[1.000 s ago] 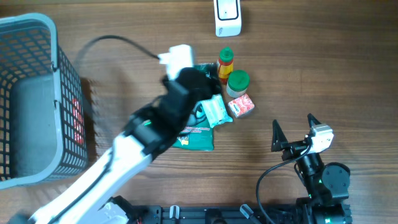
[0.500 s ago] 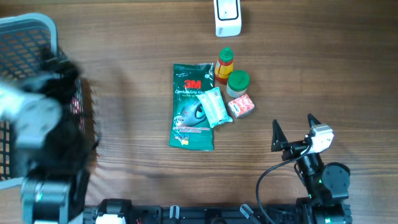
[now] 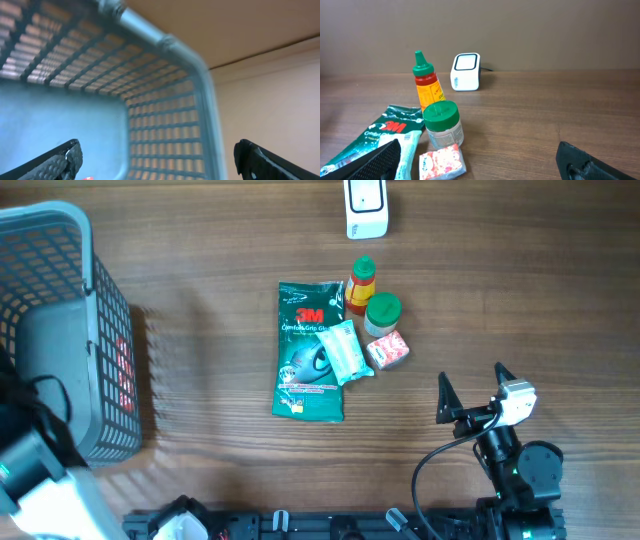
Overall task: Scan the item barcode
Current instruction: 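Reach the left gripper into the basket and grasp the red Nescafe stick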
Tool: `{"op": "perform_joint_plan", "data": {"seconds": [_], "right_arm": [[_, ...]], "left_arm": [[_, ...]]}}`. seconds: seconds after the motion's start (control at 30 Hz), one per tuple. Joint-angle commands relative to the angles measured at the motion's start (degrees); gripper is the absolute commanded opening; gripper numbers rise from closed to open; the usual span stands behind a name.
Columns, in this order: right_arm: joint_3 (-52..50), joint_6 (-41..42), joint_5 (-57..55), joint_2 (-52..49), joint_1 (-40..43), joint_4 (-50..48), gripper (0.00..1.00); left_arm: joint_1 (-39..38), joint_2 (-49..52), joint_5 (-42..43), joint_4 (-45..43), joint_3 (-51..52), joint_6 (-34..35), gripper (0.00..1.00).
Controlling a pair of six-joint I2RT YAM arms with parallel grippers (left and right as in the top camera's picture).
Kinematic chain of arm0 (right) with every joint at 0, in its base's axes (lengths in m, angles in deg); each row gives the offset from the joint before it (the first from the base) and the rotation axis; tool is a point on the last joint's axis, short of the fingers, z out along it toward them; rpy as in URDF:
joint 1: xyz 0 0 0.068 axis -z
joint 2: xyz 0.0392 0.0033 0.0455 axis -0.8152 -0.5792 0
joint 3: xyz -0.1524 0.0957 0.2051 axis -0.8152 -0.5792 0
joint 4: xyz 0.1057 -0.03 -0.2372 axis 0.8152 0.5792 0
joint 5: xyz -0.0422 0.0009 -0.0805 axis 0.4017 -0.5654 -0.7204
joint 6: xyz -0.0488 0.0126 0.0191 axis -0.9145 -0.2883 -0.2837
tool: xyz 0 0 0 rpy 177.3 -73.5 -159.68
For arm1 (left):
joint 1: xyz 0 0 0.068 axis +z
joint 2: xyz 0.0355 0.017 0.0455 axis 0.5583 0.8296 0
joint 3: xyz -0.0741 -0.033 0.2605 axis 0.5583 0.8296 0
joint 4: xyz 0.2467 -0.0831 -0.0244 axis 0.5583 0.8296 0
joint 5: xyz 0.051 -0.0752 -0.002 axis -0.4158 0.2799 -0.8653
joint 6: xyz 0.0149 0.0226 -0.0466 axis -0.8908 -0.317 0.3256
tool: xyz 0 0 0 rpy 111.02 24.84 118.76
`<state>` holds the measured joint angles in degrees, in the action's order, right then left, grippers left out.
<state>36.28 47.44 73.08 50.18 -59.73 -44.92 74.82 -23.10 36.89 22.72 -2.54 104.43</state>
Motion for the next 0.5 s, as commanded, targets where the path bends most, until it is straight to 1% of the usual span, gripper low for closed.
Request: {"op": "perform_joint_plan", "data": {"seconds": [0.0, 0.03, 0.1, 0.13, 0.17, 0.27, 0.33, 0.37, 0.43, 0.47], "right_arm": [[0.04, 0.79, -0.81, -0.02, -0.17, -0.26, 1.00], [0.04, 0.79, -0.81, -0.02, -0.17, -0.26, 1.00], [0.04, 0.79, -0.81, 0.00, -0.17, -0.26, 1.00], [0.04, 0.79, -0.81, -0.02, -0.17, -0.26, 1.00], [0.04, 0.81, -0.81, -0.02, -0.17, -0.26, 1.00], [0.04, 0.79, -0.81, -0.02, -0.17, -0.26, 1.00], [0.04, 0.79, -0.81, -0.02, -0.17, -0.26, 1.00], [0.04, 0.79, -0.81, -0.02, -0.17, -0.28, 1.00], [0.04, 0.79, -0.81, -0.02, -0.17, -0.26, 1.00], [0.04, 0.79, -0.81, -0.02, -0.17, -0.26, 1.00]], "left_arm": [[4.13, 10.99, 18.25, 0.46, 0.04, 1.68, 0.99], [4.37, 13.84, 21.14, 0.48, 0.04, 1.68, 0.99], [4.37, 19.26, 25.94, 0.37, 0.04, 1.73, 0.94], [4.33, 21.62, 28.11, 0.35, 0.04, 1.73, 0.88], [4.33, 23.85, 30.32, 0.42, 0.04, 1.70, 0.85], [4.07, 29.03, 35.41, 0.44, 0.04, 1.70, 0.80], [3.45, 31.04, 35.78, 0.46, 0.04, 1.95, 0.81], [2.91, 31.61, 35.74, 0.46, 0.04, 1.95, 0.88], [1.77, 32.15, 35.74, 0.44, 0.04, 1.95, 0.94], [1.07, 32.28, 35.69, 0.46, 0.04, 1.95, 0.99]]}}
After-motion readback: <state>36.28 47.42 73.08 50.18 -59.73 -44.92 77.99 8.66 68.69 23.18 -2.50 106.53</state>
